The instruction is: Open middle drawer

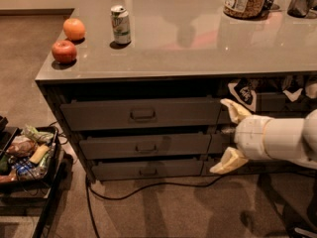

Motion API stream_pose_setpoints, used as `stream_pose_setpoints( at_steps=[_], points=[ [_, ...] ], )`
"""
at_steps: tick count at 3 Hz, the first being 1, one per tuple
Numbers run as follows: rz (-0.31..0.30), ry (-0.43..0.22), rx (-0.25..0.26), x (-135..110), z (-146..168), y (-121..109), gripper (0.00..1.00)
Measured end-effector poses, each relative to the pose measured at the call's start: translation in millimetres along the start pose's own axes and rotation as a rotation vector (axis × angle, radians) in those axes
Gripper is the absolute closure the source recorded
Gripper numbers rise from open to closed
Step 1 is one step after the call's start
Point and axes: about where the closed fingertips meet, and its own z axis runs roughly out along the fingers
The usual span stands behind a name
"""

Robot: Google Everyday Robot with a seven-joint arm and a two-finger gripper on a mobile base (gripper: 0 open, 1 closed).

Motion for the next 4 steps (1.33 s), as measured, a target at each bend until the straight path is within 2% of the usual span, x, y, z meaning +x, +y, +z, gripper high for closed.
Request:
stream_pose_setpoints(
  at_steps=[1,2,4],
  points=[
    [0.057,-0.017,-0.042,22.2,29.3,22.1,0.00],
    [0.077,-0.043,-0.062,48.1,68.0,49.8,0.00],
    [0.040,-0.025,-0.055,92.1,149.5,76.9,0.00]
  ],
)
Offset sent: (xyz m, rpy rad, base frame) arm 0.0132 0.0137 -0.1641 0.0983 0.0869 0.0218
